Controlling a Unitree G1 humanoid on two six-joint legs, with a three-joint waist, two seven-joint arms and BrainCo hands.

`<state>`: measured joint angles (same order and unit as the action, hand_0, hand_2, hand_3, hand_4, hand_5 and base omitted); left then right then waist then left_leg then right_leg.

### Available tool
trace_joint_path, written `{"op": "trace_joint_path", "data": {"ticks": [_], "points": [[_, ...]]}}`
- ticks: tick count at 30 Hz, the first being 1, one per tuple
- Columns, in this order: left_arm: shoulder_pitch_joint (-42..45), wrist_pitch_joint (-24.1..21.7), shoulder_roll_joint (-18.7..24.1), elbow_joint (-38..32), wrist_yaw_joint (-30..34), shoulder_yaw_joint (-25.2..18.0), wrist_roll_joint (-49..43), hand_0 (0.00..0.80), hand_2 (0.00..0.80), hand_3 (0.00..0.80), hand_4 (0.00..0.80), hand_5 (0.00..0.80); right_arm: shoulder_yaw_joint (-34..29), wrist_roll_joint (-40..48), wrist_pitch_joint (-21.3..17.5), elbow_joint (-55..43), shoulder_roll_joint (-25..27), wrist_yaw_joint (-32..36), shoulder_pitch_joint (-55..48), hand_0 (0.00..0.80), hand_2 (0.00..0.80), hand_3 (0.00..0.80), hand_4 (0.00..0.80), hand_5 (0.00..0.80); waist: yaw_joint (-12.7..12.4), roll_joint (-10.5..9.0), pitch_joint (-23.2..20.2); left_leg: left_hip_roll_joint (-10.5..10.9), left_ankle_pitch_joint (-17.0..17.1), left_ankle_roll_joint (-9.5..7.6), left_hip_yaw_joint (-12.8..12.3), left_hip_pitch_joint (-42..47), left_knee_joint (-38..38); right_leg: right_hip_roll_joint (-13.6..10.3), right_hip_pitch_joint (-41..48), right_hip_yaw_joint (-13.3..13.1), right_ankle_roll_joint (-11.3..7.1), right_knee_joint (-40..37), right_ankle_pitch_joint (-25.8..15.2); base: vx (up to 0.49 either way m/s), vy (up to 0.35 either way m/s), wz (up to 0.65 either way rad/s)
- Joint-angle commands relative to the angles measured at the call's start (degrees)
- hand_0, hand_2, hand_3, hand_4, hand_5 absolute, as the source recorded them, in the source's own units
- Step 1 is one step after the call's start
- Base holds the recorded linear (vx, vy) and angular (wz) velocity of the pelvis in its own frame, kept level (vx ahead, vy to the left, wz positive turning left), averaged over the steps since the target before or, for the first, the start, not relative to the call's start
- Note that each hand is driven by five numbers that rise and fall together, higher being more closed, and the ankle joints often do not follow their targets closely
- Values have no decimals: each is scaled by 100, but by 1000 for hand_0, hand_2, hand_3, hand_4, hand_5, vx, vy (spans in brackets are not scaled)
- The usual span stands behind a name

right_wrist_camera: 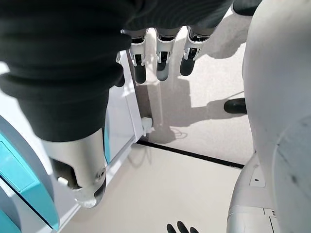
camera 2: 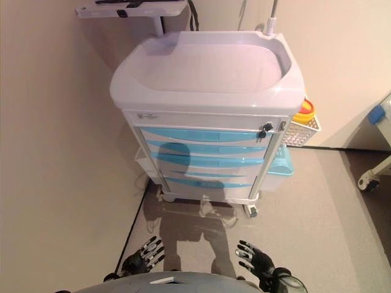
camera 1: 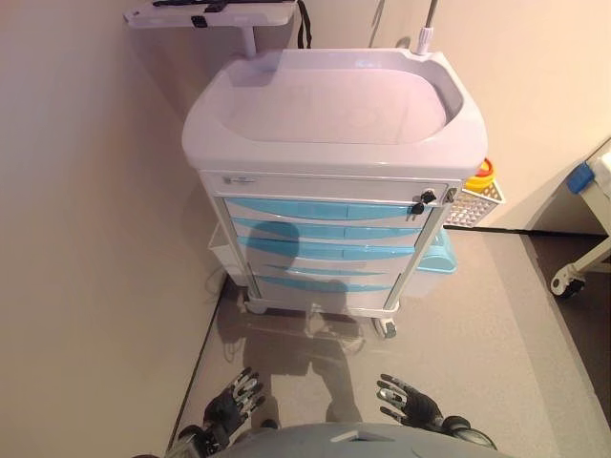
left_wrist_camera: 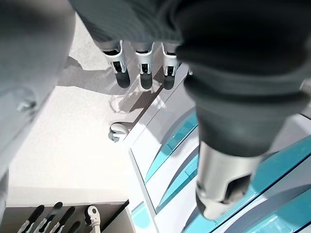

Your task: Open the drawer and pick up the medicine

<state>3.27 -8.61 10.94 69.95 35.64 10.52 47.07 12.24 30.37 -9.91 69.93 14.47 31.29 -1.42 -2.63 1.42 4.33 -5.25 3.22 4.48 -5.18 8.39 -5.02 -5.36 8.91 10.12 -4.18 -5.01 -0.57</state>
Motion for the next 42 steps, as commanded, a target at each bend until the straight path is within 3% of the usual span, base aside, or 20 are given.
{"op": "trace_joint_path", "data": {"ticks": [1,4,12,30,37,42], "points": [[-370,49,-157,33,161,205,-251,0,0,0,0,0,198,21,-53,207,-125,104,416,0,0,0,0,0,21,-71,-6,270,-402,-13,238,-282,306,-176,-311,185,-234,435,30,0,0,0],[-380,271,-181,34,362,218,-92,0,0,0,0,0,203,53,-42,205,-135,102,436,0,0,0,0,0,20,-67,2,272,-400,-12,246,-278,303,-176,-307,183,-236,436,28,0,0,0],[-383,301,-175,-23,404,258,114,0,0,0,0,0,208,210,-21,163,-135,202,433,0,0,0,0,0,22,-65,8,279,-399,-19,239,-271,287,-180,-309,179,-244,430,19,0,0,0],[-340,-173,-220,-82,283,201,411,0,0,0,0,0,215,263,-255,129,-155,96,418,0,0,0,0,0,2,-74,30,270,-372,-13,264,-263,261,-167,-302,176,-237,435,21,0,0,0],[-342,394,-220,-121,561,179,765,0,0,0,0,0,138,540,-294,12,-128,129,366,0,0,0,0,0,34,-68,128,224,-345,-14,290,-313,274,-195,-389,125,-250,598,82,33,19,1],[-358,748,-207,-194,798,129,1266,0,0,0,0,0,71,797,-302,-183,-94,63,275,0,0,0,0,0,105,-83,340,201,-433,-85,378,-497,579,-190,-670,-35,-189,1140,319,35,42,2]]}}
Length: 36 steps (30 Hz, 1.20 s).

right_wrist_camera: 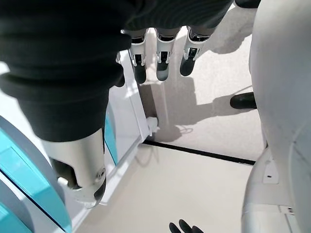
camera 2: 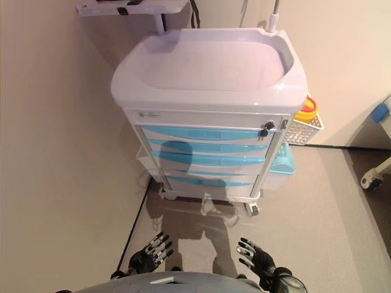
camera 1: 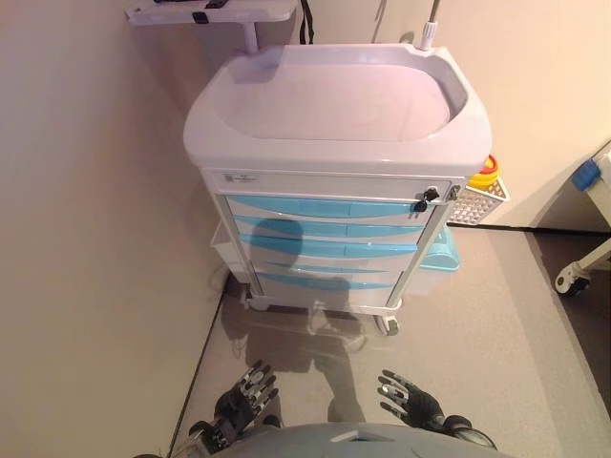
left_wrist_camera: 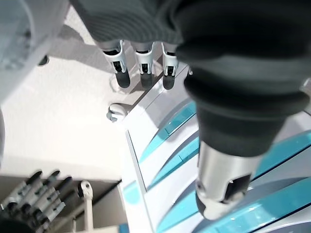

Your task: Open the drawer and pick up the medicine

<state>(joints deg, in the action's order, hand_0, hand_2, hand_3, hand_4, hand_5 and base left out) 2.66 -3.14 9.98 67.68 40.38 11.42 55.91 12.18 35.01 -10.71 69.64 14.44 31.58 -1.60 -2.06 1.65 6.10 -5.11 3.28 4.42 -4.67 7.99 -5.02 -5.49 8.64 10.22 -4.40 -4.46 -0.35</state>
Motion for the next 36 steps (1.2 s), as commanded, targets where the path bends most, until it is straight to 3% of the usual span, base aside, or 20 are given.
{"op": "trace_joint_path", "data": {"ticks": [1,10,16,22,31,32,36], "points": [[-310,271,-118,13,411,21,516,0,0,0,0,0,65,398,-211,-196,-86,28,281,0,0,0,0,0,57,-117,219,191,-468,-97,341,-512,668,-169,-713,-72,-149,1186,334,22,46,2],[-879,764,-174,-412,1164,-60,1504,0,0,0,0,0,157,904,-436,-508,-12,16,448,0,0,0,0,0,127,-266,1114,270,-766,-238,380,-1641,1845,-122,-1867,-259,-30,2186,514,-118,17,4],[-1299,983,-301,-776,1269,-110,2218,0,0,0,0,0,296,915,-375,-948,18,-212,523,0,0,0,0,0,247,-359,1524,350,-890,-322,332,-2336,2505,-101,-2607,-440,-23,2772,533,-74,42,-4],[-1760,1185,-378,-1079,1263,-227,2941,0,0,0,0,0,383,952,-253,-1150,62,-247,575,0,0,0,0,0,398,-483,1749,375,-1031,-382,277,-2899,3084,-43,-3144,-607,-20,3160,512,-17,32,-9],[-2490,1115,-320,-1724,1080,-258,3764,0,0,0,0,0,543,924,20,-1579,198,-337,609,0,0,0,0,0,633,-662,1965,353,-1205,-447,193,-3512,3707,74,-3689,-831,-77,3407,355,15,21,-7],[-2520,1115,-313,-1745,1063,-260,3805,0,0,0,0,0,547,933,41,-1596,206,-342,600,0,0,0,0,0,639,-652,1967,348,-1399,-430,225,-3458,3777,88,-3647,-853,-123,3484,514,102,26,-8],[-2969,972,-132,-1899,844,-300,4074,0,0,0,0,0,617,962,128,-1729,267,-327,592,0,0,0,0,0,736,-709,2044,305,-1397,-422,184,-3599,3858,113,-3782,-914,-157,3489,441,28,20,-8]]}}
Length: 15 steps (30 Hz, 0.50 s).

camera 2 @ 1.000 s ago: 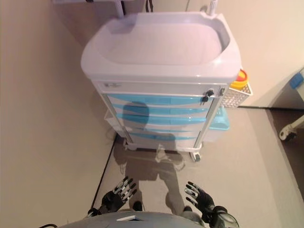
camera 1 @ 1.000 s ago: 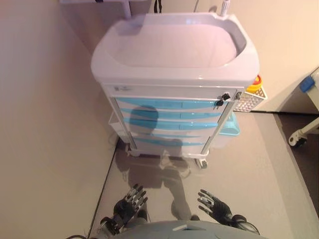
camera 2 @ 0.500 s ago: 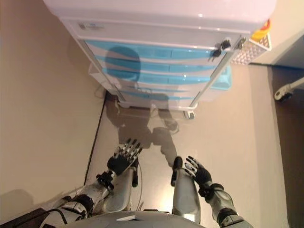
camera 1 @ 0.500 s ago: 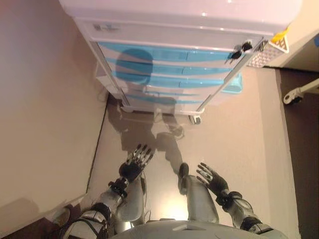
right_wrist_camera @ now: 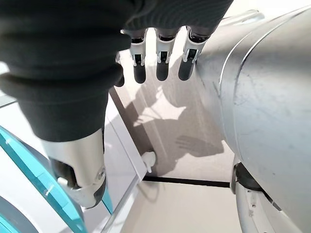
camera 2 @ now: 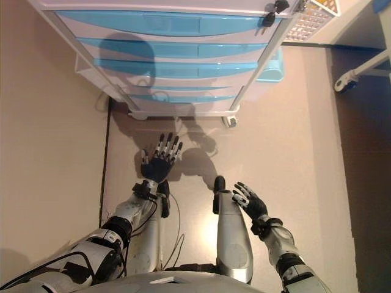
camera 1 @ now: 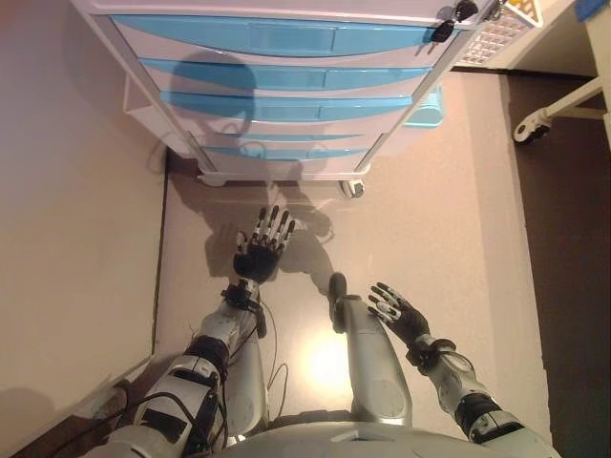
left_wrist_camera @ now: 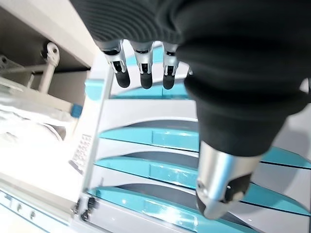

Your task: Open the drawer and pick up the medicine

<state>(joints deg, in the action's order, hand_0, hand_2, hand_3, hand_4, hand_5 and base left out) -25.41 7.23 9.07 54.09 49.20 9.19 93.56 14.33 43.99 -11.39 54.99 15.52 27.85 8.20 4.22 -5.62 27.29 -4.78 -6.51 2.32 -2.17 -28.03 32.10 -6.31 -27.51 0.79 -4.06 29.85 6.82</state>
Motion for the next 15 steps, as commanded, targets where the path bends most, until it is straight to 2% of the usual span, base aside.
{"op": "trace_joint_path", "data": {"ticks": [1,15], "points": [[-340,-91,69,-602,-157,-111,423,0,0,0,0,0,441,61,218,-338,189,42,-407,0,0,0,0,0,142,4,-52,259,-409,-212,-84,-34,155,201,-210,9,-197,59,-297,2,16,-9],[-1794,-331,819,-568,-856,-327,1296,0,0,0,0,0,751,264,206,-580,380,28,-463,0,0,0,0,0,377,-37,97,170,-392,-136,-187,-148,194,168,-311,-65,-172,-40,-379,4,1,-1]]}}
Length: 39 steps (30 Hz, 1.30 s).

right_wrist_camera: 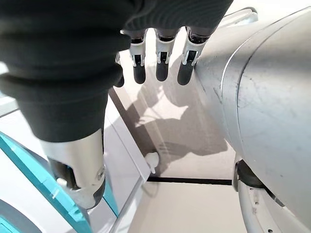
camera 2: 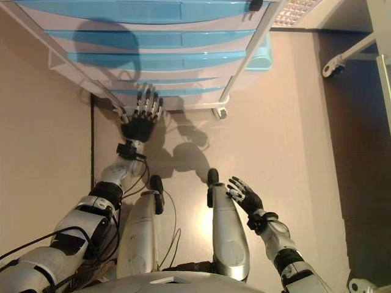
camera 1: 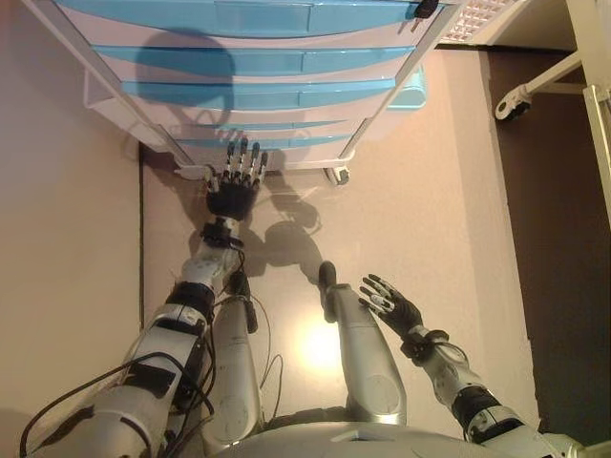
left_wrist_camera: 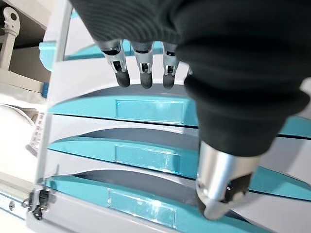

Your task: Open the drawer and pick up the medicine

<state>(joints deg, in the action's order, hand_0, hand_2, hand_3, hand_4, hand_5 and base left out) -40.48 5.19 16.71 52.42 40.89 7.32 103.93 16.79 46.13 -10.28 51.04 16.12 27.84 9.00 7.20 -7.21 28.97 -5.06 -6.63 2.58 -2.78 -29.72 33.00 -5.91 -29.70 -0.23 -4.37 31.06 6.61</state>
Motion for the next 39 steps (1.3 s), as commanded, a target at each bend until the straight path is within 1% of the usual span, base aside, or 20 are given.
{"op": "trace_joint_path", "data": {"ticks": [1,6,12,15,18,25,32,39], "points": [[-388,-150,107,-376,-88,-148,307,0,0,0,0,0,529,72,79,-193,335,27,-551,0,0,0,0,0,96,121,-66,185,-380,-155,-139,15,105,124,-93,37,-134,-174,-360,0,0,0],[-905,-289,378,-268,-374,-154,470,0,0,0,0,0,631,159,-48,-168,379,88,-621,0,0,0,0,0,173,100,-43,126,-390,-118,-173,-9,131,136,-84,31,-97,-222,-371,4,-6,0],[-1482,-466,660,-103,-524,-99,598,0,0,0,0,0,792,281,-203,-97,397,129,-654,0,0,0,0,0,232,54,-12,82,-407,-95,-186,-26,119,162,-52,25,-45,-351,-396,9,-30,-1],[-1673,-523,754,-98,-444,-87,617,0,0,0,0,0,845,354,-295,-47,382,162,-652,0,0,0,0,0,242,33,8,66,-416,-83,-190,-29,101,197,-35,26,-23,-407,-400,-5,-37,-4],[-1808,-555,810,-189,-235,-74,668,0,0,0,0,0,859,391,-308,-28,380,180,-660,0,0,0,0,0,249,19,22,42,-409,-63,-202,-5,64,216,1,45,4,-470,-416,4,-22,0],[-1948,-704,812,-516,-342,47,555,0,0,0,0,0,897,428,-368,46,360,234,-639,0,0,0,0,0,227,28,56,31,-366,-36,-197,86,-70,234,107,73,38,-601,-442,1,-5,0],[-1834,-620,721,-552,-394,173,167,0,0,0,0,0,892,473,-306,69,355,199,-560,0,0,0,0,0,180,52,79,52,-319,-27,-189,132,-176,223,172,115,52,-685,-452,-2,-5,2],[-1387,-452,525,-503,-290,202,-104,0,0,0,0,0,878,407,-239,-41,335,99,-532,0,0,0,0,0,120,66,80,64,-216,-7,-167,117,-294,225,192,163,49,-745,-463,-6,-4,1]]}}
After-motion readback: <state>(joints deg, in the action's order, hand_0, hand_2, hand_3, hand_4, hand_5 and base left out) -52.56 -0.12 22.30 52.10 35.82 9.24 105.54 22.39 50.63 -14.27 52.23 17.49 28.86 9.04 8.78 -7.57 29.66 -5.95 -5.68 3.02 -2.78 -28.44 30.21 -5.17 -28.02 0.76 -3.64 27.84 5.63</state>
